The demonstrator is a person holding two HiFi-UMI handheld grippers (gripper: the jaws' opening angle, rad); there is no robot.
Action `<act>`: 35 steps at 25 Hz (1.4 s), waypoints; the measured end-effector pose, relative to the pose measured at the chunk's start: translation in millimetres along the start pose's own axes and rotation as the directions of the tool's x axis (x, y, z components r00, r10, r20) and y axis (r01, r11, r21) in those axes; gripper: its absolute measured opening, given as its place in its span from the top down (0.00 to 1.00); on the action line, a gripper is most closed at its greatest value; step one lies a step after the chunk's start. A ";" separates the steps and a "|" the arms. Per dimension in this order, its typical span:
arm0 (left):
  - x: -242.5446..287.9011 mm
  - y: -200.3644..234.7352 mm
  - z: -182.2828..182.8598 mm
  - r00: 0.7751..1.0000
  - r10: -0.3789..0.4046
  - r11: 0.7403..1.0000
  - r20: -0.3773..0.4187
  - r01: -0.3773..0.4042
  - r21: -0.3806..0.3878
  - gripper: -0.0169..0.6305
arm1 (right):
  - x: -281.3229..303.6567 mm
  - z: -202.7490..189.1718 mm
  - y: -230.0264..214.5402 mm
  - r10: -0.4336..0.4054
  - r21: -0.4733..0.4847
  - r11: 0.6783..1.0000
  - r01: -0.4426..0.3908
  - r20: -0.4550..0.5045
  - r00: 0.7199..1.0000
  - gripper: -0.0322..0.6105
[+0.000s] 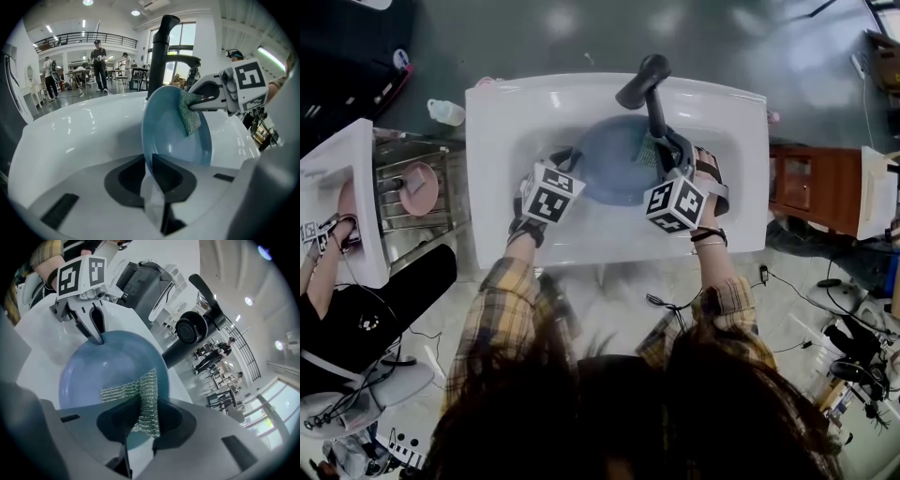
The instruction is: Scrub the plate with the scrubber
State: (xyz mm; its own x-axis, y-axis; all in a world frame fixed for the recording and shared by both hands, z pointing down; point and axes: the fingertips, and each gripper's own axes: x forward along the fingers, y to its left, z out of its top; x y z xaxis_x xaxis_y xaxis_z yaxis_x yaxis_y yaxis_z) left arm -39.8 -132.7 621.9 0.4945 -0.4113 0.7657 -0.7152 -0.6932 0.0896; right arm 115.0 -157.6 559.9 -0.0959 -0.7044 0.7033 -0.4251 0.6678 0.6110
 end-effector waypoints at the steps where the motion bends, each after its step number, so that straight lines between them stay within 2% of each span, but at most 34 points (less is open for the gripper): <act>1: -0.2 -0.3 0.3 1.000 0.000 1.000 0.000 0.000 0.000 0.91 | 1.4 3.2 -1.1 -0.006 0.004 1.000 0.006 0.006 1.000 0.78; 11: -0.3 -4.1 -2.3 1.000 -0.005 1.000 -0.013 0.005 -0.005 0.91 | 12.0 45.6 -5.1 -0.077 0.092 0.993 0.070 0.077 0.994 0.79; 16: -2.0 -5.4 -1.5 1.000 -0.002 1.000 -0.011 0.002 -0.003 0.91 | 14.4 67.3 7.4 -0.081 0.073 0.995 0.074 0.105 0.991 0.79; 23: -2.0 -5.5 -1.6 1.000 -0.003 1.000 -0.009 0.003 -0.005 0.91 | 18.6 89.1 31.8 -0.011 0.006 1.000 0.010 0.127 0.992 0.80; 27: 0.7 -8.2 -5.0 1.000 -0.009 1.000 -0.022 0.009 0.003 0.91 | 21.3 96.8 53.4 0.061 -0.049 0.997 -0.056 0.108 0.992 0.80; 35: 2.6 -5.9 -8.1 1.000 -0.019 1.000 -0.022 0.018 -0.020 0.91 | 23.5 96.8 83.0 0.132 -0.098 0.987 -0.124 0.071 0.989 0.80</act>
State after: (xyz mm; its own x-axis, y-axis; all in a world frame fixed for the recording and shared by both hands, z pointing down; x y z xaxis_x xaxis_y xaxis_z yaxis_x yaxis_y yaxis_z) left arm -38.3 -124.9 628.5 0.4970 -0.3851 0.7776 -0.7158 -0.6885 0.1165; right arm -9.6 -142.0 591.9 -0.2151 -0.6257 0.7498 -0.3196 0.7706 0.5514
